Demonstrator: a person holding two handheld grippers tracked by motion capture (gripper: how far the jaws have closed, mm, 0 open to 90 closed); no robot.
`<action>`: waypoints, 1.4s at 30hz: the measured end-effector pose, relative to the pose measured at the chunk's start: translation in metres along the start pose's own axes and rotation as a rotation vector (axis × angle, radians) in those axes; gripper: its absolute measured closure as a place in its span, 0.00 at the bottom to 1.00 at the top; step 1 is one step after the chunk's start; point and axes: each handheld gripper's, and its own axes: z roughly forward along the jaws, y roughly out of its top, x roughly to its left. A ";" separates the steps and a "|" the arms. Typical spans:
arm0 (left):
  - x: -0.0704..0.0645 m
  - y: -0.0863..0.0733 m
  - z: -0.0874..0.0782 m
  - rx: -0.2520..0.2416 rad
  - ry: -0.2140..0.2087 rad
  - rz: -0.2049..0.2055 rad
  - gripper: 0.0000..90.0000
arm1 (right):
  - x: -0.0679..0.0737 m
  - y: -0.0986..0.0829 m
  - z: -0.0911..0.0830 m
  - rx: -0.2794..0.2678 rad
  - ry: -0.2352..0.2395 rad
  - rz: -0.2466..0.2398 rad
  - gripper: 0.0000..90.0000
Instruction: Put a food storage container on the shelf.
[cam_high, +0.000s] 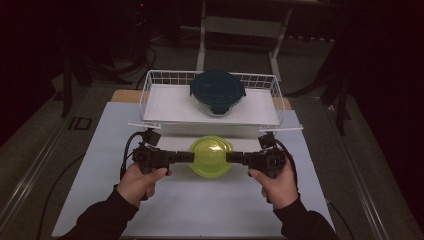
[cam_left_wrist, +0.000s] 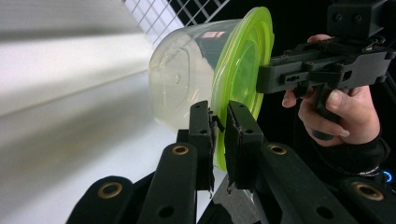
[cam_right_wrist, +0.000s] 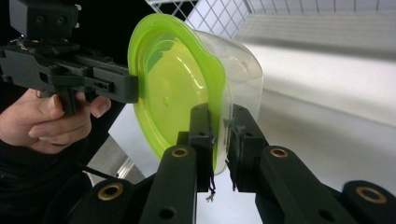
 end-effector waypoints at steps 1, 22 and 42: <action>-0.002 0.003 -0.001 -0.006 -0.002 -0.003 0.90 | 0.001 0.002 -0.001 -0.003 0.000 0.000 0.90; -0.030 0.067 -0.025 -0.058 0.005 0.086 0.91 | 0.025 0.060 -0.027 -0.093 -0.016 -0.040 0.90; -0.032 0.128 -0.025 -0.079 0.019 0.090 0.91 | 0.025 0.117 -0.037 -0.133 -0.073 -0.037 0.90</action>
